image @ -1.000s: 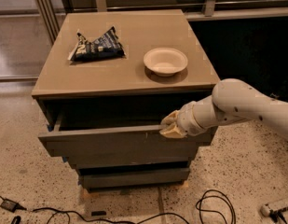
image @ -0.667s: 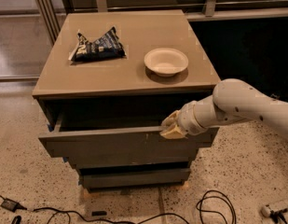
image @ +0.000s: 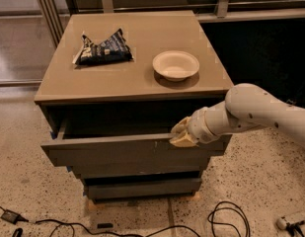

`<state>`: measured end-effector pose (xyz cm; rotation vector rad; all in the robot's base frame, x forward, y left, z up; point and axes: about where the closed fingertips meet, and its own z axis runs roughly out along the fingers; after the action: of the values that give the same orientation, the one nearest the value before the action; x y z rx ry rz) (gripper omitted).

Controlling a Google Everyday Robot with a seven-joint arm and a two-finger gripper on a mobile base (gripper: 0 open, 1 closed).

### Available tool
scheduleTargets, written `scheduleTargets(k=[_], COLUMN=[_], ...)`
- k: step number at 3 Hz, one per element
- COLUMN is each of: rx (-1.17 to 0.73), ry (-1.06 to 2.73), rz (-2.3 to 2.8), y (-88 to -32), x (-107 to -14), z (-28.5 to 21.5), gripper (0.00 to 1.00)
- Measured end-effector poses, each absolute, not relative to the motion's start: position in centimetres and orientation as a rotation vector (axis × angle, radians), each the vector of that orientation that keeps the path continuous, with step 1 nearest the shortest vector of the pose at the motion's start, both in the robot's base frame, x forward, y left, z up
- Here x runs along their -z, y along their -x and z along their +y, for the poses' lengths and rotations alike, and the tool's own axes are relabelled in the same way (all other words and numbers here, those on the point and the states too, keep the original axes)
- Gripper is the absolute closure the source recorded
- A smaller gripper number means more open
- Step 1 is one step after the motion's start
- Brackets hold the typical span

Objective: Open top drawer

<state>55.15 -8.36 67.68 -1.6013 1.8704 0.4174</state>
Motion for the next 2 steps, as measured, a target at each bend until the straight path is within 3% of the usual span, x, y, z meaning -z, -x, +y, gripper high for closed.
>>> scheduleTargets(k=[1,2], rx=[-0.417,-0.418], ry=[1.601,1.601], rz=[1.87,1.87], y=[-55.14,-55.14], x=[-67.68,-67.68], z=[-8.36,-8.35], gripper=[0.17,0.0])
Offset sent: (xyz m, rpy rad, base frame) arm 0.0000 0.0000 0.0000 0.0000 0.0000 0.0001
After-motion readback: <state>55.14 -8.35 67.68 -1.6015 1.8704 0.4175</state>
